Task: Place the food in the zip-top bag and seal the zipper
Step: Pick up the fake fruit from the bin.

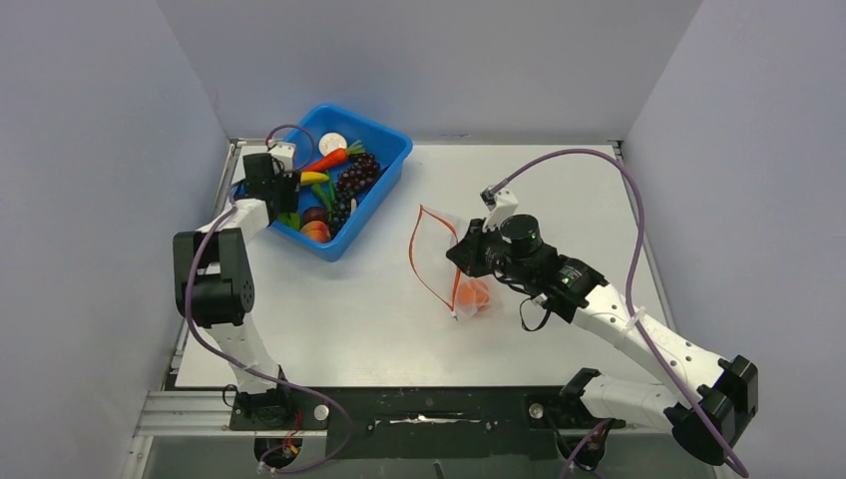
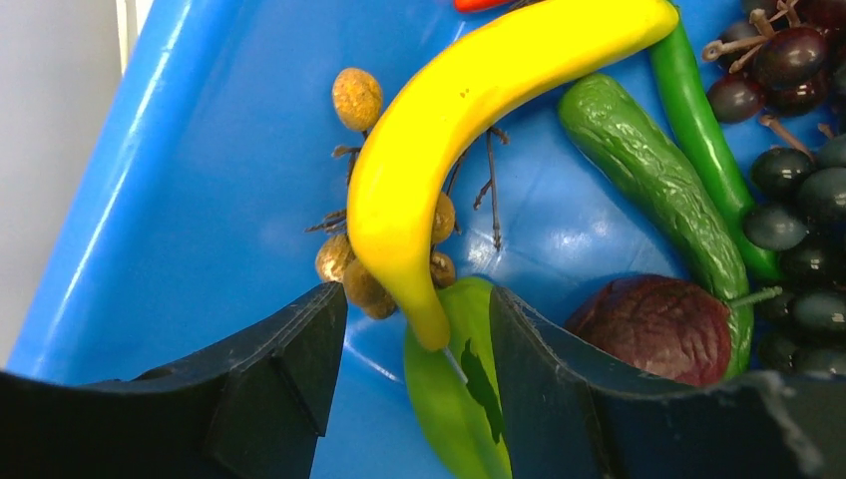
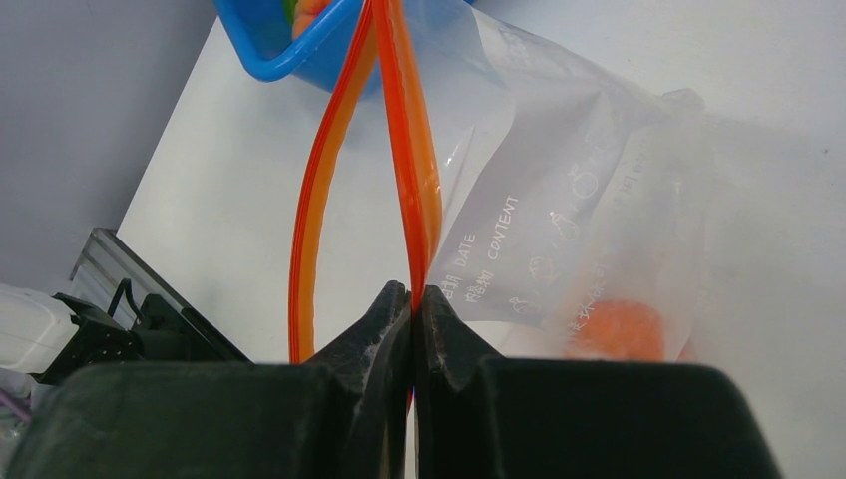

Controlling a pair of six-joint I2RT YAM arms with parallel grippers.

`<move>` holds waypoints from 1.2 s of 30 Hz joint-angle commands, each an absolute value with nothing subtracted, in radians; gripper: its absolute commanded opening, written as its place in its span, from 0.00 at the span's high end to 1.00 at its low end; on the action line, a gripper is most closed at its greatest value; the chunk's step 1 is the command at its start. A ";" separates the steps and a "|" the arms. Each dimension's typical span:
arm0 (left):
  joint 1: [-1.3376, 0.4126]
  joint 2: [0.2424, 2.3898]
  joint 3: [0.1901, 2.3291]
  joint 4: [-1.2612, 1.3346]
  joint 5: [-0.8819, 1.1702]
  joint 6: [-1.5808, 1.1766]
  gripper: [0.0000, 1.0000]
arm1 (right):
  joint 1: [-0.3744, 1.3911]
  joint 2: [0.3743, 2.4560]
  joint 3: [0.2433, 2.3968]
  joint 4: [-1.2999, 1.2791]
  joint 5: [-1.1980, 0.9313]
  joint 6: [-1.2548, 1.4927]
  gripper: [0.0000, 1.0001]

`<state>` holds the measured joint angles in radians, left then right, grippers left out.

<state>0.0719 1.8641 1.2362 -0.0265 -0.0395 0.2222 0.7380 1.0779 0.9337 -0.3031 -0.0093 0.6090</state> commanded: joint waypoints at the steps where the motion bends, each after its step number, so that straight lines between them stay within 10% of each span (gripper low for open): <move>1: 0.066 1.907 1.315 0.045 -0.032 0.217 0.47 | 0.729 1.065 0.966 -0.249 0.004 0.604 1.00; 36: -0.089 1.762 1.300 -0.039 -0.265 0.191 0.88 | 0.680 1.073 0.919 -0.219 -0.029 0.637 1.00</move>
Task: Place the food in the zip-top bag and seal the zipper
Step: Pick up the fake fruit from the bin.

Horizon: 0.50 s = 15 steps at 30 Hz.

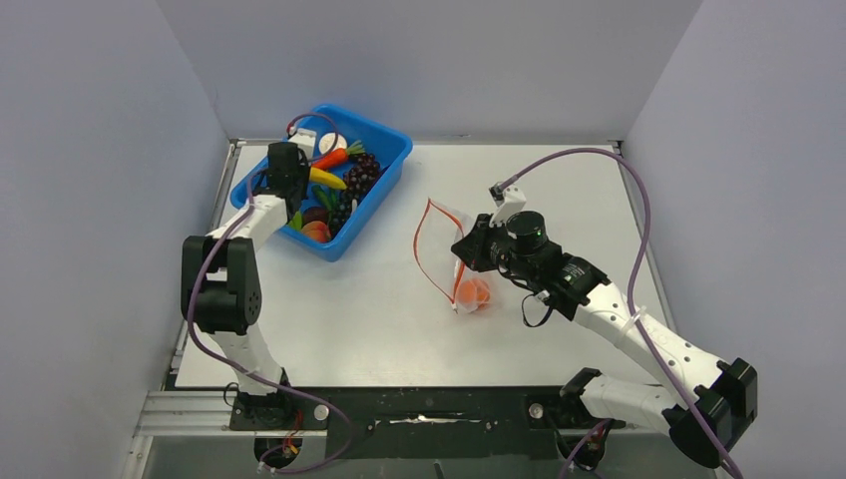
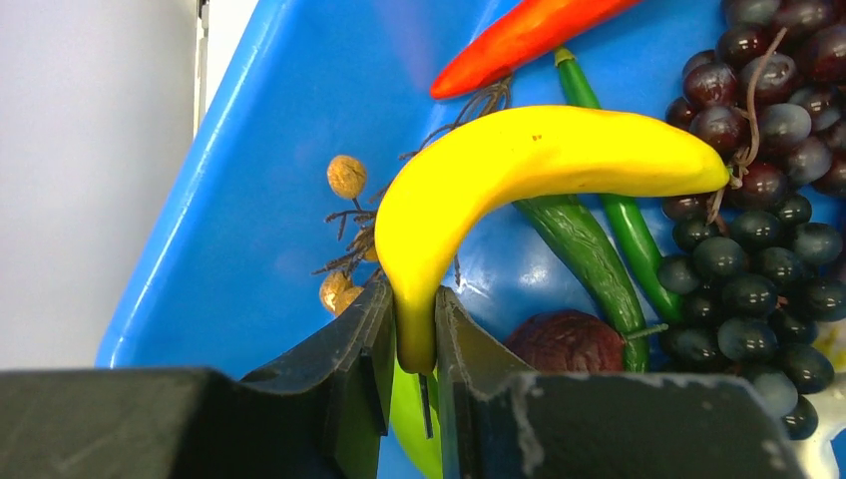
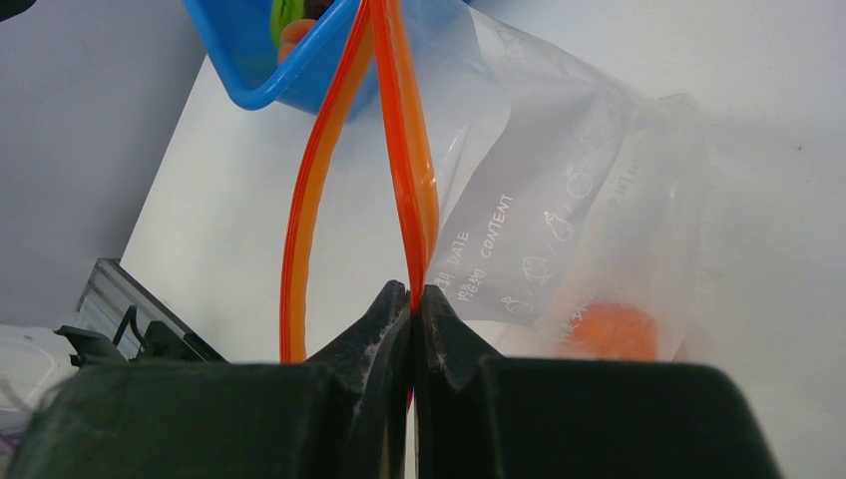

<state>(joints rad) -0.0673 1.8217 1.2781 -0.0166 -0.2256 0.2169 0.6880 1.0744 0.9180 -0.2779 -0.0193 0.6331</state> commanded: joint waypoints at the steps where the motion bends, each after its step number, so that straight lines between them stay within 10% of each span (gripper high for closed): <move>1: -0.096 1.755 1.301 -0.052 -0.269 0.189 0.89 | 0.678 1.068 0.919 -0.218 -0.029 0.635 1.00; 15: -0.136 1.566 1.242 -0.166 -0.268 0.101 0.96 | 0.669 1.065 0.920 -0.247 0.000 0.658 1.00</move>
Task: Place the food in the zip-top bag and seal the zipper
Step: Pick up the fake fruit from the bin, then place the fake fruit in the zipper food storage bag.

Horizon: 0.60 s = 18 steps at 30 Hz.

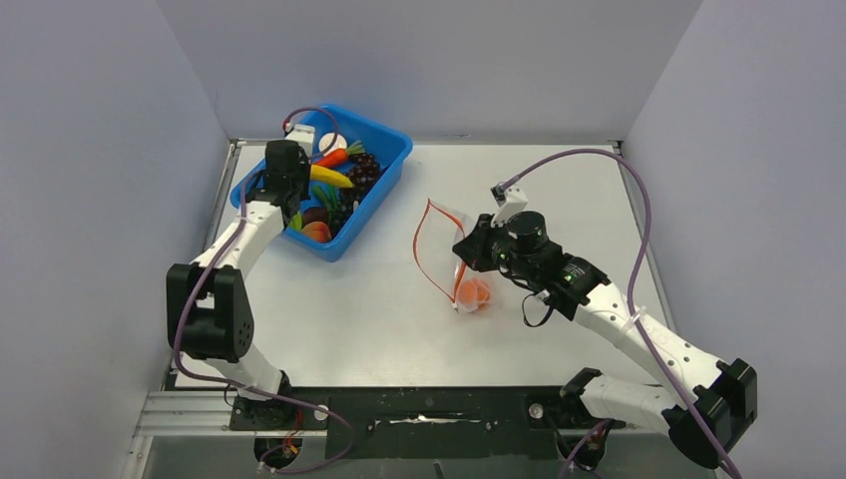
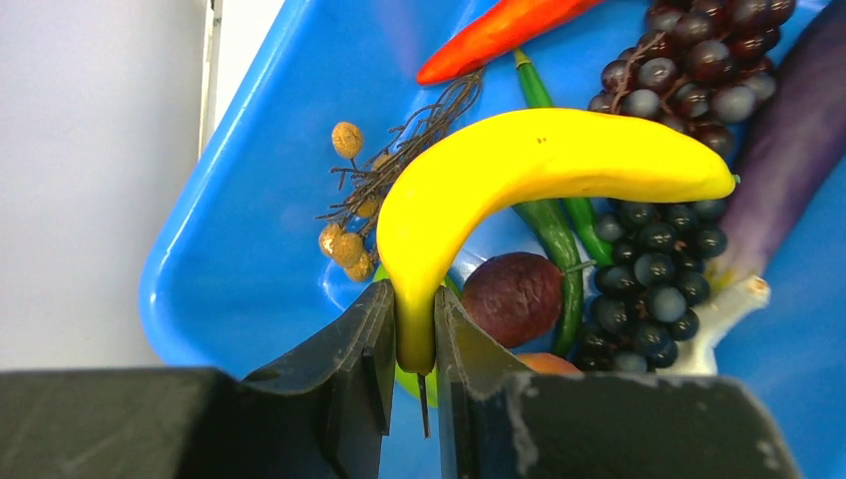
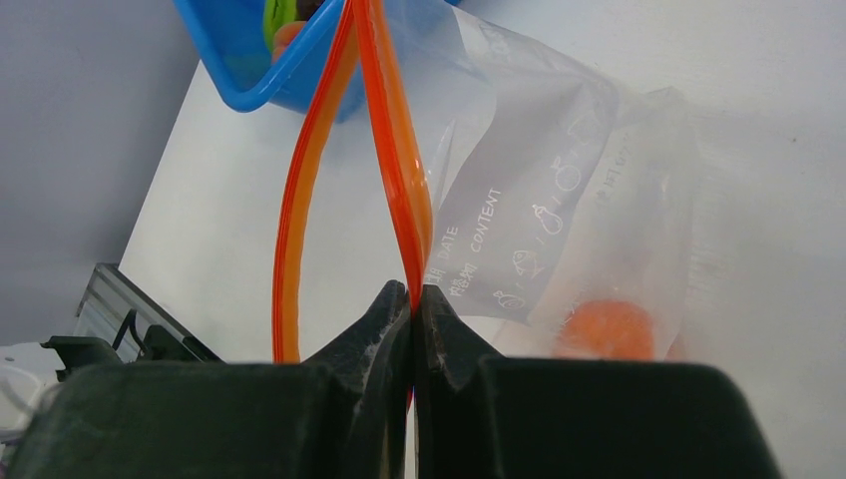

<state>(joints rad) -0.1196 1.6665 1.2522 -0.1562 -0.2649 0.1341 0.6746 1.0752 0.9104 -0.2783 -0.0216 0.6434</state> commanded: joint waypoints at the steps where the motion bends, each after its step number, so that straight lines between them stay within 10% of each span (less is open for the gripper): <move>1: -0.146 1.550 1.237 -0.171 -0.273 0.101 0.97 | 0.669 1.067 0.920 -0.248 0.002 0.659 1.00; 18: -0.271 1.157 1.120 -0.351 -0.214 -0.021 1.00 | 0.660 1.114 0.992 -0.273 -0.015 0.690 1.00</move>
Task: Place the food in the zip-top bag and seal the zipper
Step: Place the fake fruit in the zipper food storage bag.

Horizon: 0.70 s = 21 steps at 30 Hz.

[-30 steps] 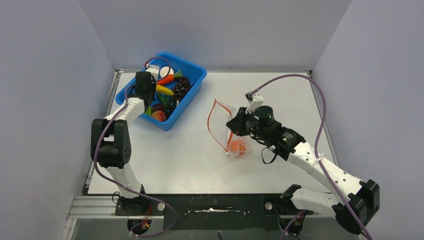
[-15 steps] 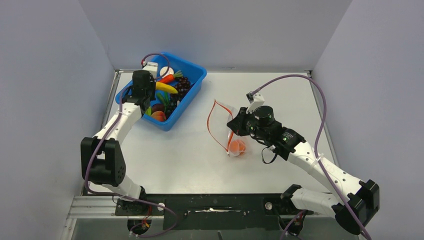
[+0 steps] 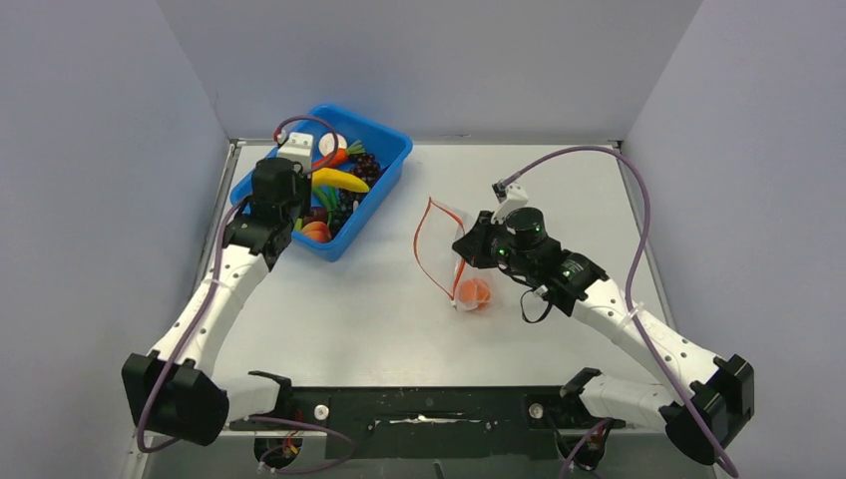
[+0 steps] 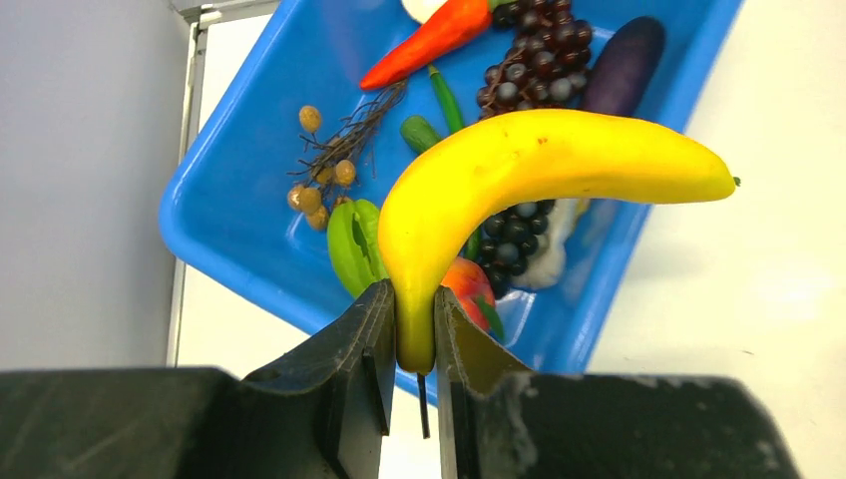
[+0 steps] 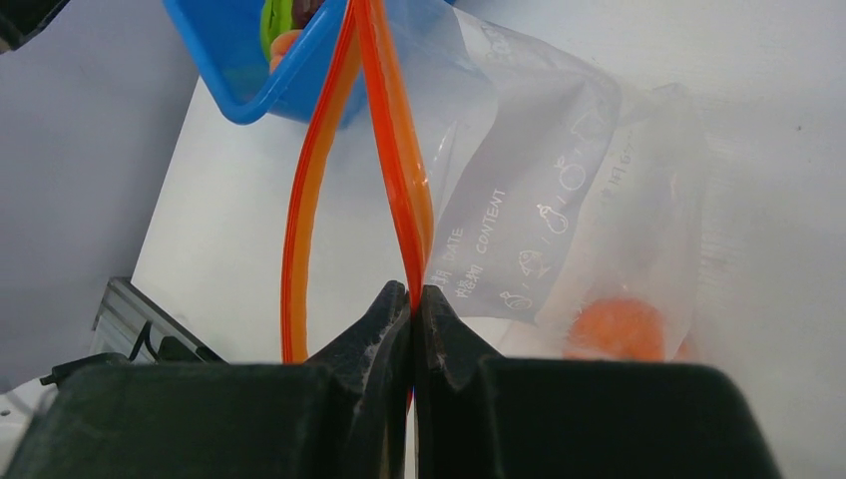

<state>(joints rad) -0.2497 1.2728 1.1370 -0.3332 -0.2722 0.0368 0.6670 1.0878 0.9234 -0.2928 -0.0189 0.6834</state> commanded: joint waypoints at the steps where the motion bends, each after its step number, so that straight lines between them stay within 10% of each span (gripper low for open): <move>1: -0.275 1.130 1.109 -0.355 -0.191 -0.029 1.00 | 0.658 1.124 0.998 -0.274 -0.017 0.690 1.00; 21: -0.295 0.802 0.965 -0.343 0.321 -0.207 1.00 | 0.638 1.232 1.071 -0.240 -0.047 0.680 1.00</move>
<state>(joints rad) -0.2886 0.8181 0.9909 -0.4126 0.1715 -0.1734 0.6464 1.2335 1.0061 -0.2893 -0.0349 0.6884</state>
